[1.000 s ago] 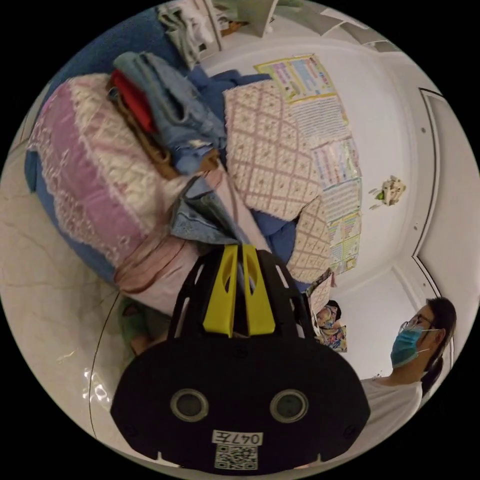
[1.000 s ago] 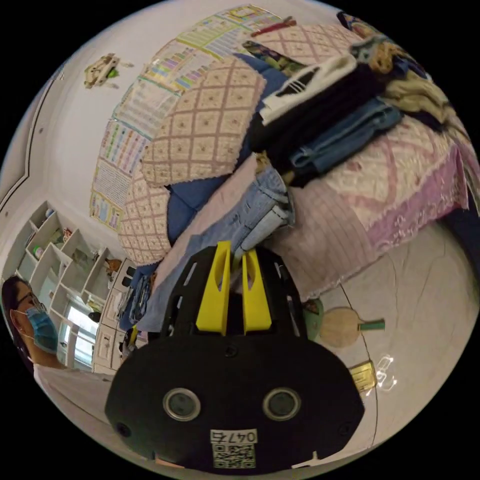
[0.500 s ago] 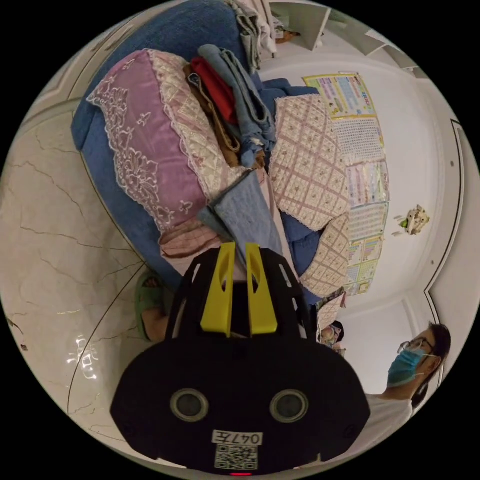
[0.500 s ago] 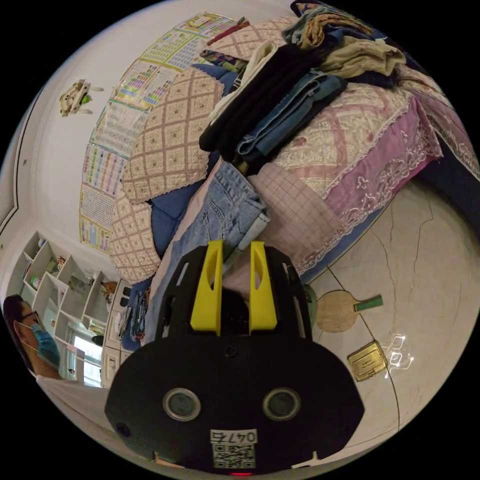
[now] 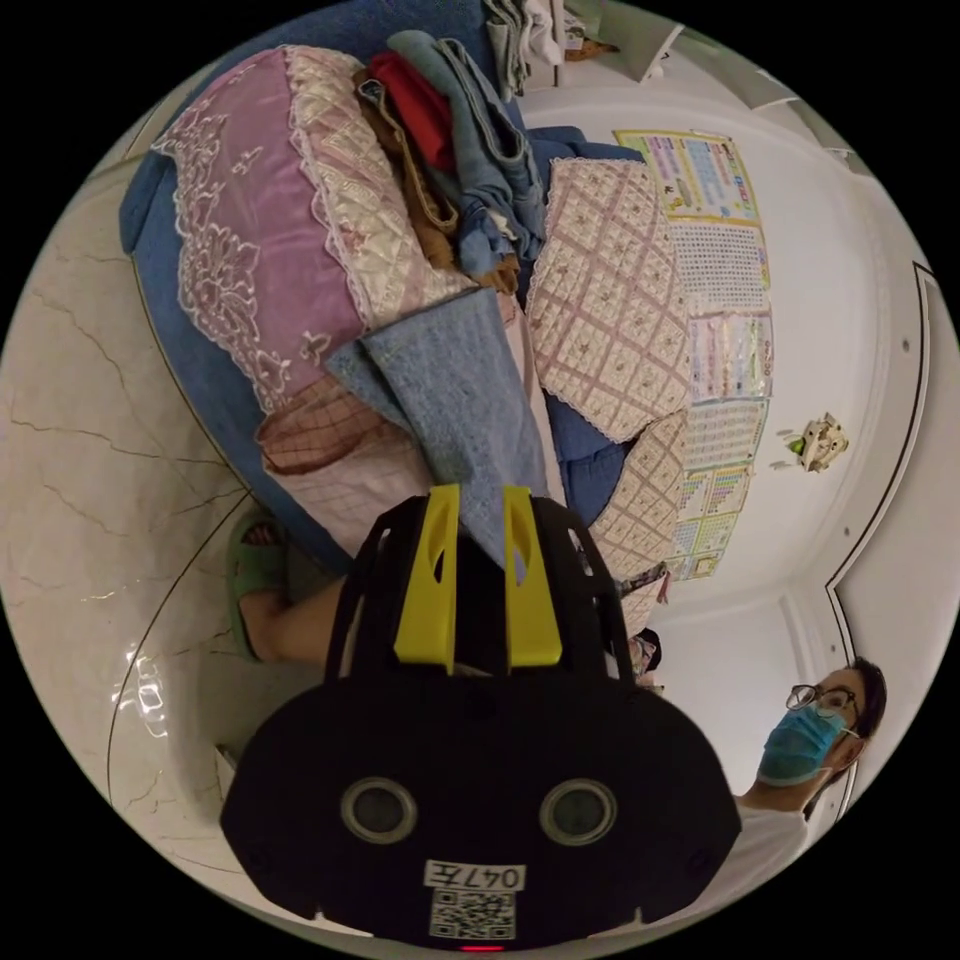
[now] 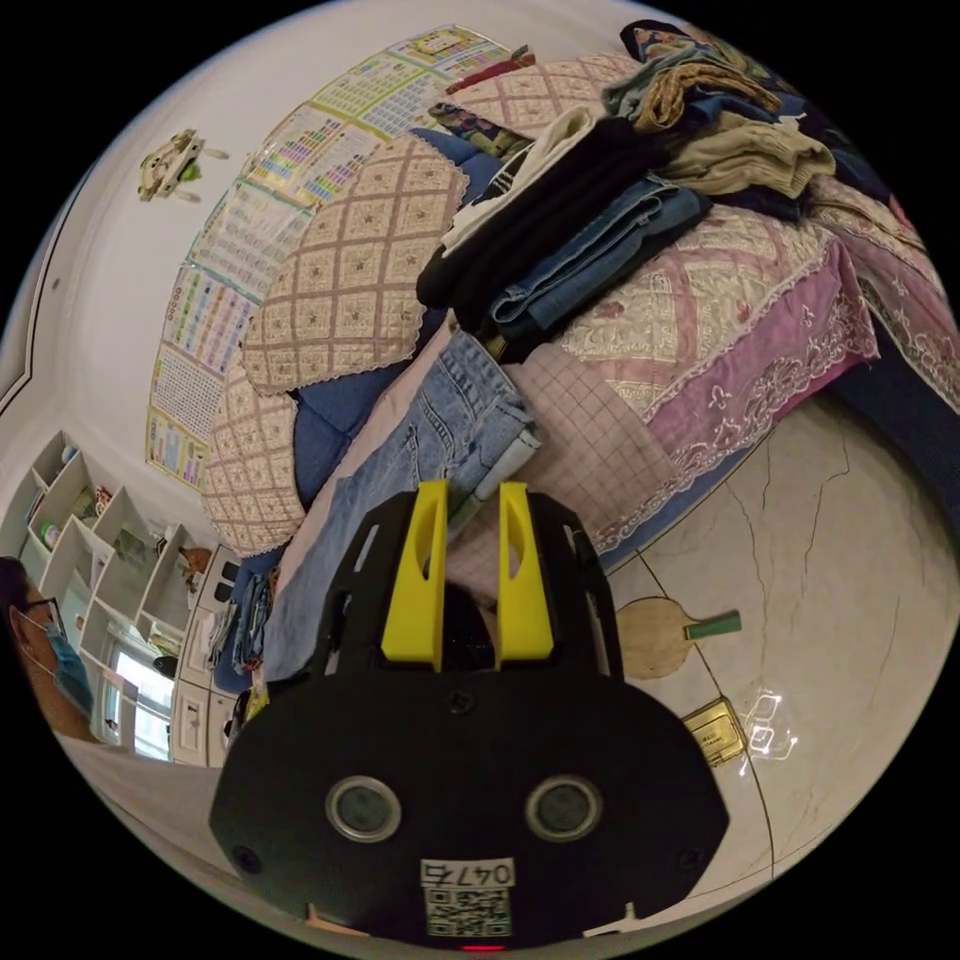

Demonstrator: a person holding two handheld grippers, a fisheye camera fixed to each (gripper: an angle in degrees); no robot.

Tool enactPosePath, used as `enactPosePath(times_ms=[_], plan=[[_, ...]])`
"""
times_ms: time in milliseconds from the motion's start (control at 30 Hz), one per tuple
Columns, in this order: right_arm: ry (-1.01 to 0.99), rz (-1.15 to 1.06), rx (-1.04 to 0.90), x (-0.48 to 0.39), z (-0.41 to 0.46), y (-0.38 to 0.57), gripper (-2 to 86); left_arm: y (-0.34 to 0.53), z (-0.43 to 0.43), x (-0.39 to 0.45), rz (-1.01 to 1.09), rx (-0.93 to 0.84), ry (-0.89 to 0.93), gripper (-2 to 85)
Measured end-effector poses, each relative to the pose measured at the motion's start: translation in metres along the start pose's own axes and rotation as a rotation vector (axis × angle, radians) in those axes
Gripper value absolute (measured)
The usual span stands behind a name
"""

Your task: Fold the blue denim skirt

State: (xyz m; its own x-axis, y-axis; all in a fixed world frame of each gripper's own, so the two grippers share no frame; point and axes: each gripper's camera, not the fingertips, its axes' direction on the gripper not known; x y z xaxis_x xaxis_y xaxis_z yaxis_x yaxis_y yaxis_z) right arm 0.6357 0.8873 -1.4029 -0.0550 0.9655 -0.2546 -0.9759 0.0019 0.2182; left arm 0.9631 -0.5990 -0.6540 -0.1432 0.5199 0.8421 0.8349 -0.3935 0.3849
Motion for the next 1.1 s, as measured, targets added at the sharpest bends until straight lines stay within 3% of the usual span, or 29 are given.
enactPosePath(times_ms=[267, 600, 933, 1100], plan=[[0.165, -0.118, 0.002, -0.032, 0.013, -0.003, 4.5, -0.025, -0.01, 0.002, 0.028, -0.034, -0.051, 7.8], [0.3, -0.229, -0.017, -0.065, 0.042, -0.016, 5.1, -0.088, -0.027, 0.002, 0.113, -0.049, -0.004, -0.4], [0.284, -0.174, 0.02, -0.064, 0.062, -0.029, 5.7, -0.168, -0.029, -0.02, 0.119, -0.095, 0.06, 6.0], [0.161, -0.121, -0.068, -0.056, 0.094, -0.038, 6.1, -0.198, -0.045, -0.028, 0.13, -0.063, 0.037, 0.3]])
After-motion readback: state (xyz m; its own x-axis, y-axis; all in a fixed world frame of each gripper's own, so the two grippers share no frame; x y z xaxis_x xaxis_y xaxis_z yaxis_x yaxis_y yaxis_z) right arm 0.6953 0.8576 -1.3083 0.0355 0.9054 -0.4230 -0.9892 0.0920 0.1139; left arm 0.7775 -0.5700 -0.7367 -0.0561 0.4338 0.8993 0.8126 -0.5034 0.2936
